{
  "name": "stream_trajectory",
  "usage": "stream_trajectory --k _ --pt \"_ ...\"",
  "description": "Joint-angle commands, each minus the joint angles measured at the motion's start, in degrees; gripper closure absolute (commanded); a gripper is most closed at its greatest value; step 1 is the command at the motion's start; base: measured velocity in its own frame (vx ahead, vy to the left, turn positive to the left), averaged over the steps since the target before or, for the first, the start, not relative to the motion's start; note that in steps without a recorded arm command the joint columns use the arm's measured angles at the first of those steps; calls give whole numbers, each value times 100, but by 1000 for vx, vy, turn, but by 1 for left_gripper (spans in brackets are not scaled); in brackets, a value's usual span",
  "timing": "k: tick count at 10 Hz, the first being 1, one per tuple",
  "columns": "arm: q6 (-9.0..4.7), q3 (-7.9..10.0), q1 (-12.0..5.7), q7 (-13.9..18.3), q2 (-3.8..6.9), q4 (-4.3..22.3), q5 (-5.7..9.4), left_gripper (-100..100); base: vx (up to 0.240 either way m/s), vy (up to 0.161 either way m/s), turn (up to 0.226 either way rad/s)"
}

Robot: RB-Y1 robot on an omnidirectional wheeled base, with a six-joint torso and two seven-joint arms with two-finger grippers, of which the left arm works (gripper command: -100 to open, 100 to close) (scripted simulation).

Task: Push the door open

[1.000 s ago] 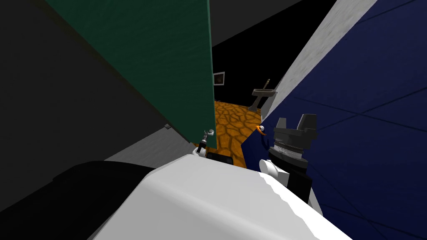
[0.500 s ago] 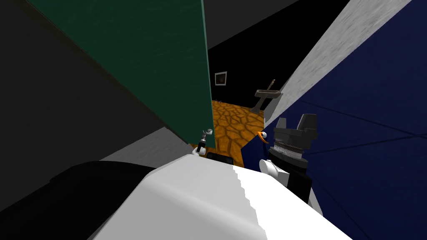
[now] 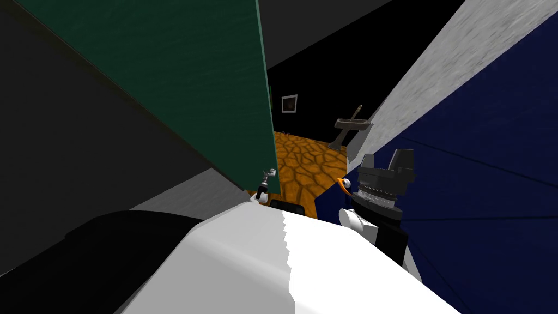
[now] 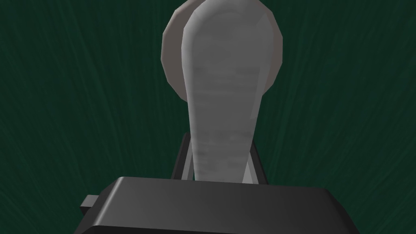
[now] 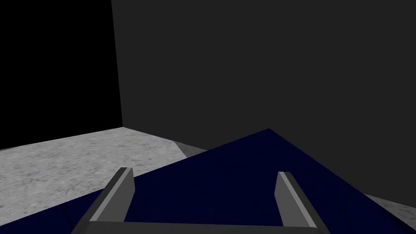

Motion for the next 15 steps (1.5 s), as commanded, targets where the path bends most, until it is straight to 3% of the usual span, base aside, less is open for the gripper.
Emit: stream_trajectory --k 1,8,15 --pt "-8 95 -34 -57 69 -61 38 100 189 -33 46" --pt "-33 465 -51 -293 180 -70 208 100 188 -29 57" --pt "-59 837 -68 -530 75 -78 378 100 192 -38 85"
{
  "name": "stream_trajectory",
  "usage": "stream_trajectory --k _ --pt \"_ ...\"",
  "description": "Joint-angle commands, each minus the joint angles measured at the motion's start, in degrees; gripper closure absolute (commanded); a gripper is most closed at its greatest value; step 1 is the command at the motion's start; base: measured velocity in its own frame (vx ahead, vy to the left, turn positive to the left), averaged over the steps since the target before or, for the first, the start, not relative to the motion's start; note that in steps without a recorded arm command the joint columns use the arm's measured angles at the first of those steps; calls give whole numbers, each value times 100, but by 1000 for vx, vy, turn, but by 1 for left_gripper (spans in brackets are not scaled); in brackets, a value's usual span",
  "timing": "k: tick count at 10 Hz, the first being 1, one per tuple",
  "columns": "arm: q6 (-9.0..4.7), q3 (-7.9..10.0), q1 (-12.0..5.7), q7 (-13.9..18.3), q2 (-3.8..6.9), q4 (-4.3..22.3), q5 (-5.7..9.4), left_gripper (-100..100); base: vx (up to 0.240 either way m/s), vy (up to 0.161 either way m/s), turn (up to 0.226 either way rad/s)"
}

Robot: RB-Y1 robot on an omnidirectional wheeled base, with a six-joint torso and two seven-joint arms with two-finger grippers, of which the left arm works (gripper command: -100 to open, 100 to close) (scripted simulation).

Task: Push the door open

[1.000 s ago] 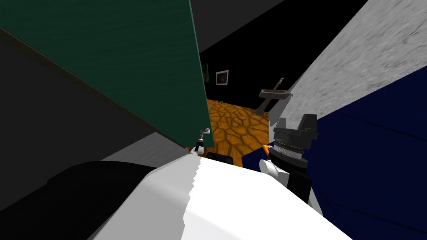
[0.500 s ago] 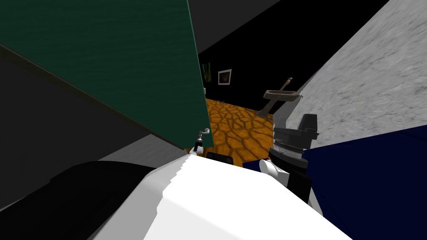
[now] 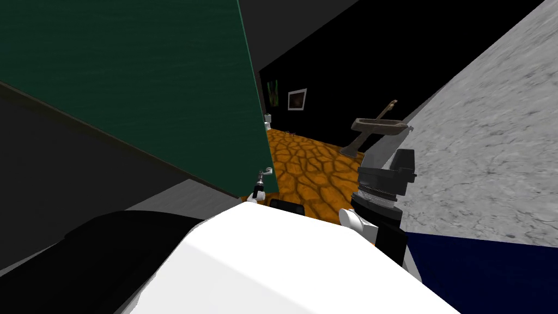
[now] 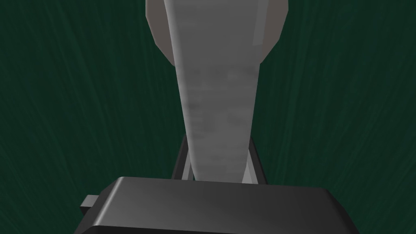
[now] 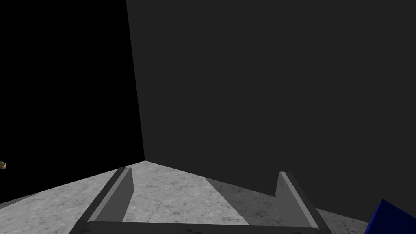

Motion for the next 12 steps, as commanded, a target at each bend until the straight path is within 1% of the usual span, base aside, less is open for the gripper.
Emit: stream_trajectory --k 1,2,4,6,7,10,11,12 --pt "-79 185 -72 -81 -16 50 79 100 172 -32 110" --pt "-81 214 -73 -100 -38 50 92 100 193 -44 81" --pt "-88 318 -78 -166 -142 47 140 100 167 -75 71" --pt "-94 409 -82 -224 -256 45 181 100 180 -55 92" --pt "-98 463 -85 -258 -339 44 206 100 199 -65 90" --pt "-105 557 -89 -318 -515 41 249 100 135 -51 61" --pt "-107 607 -16 -315 -427 7 263 100 49 -11 54" --pt "-115 712 -9 -353 -250 -3 326 100 110 -20 35"
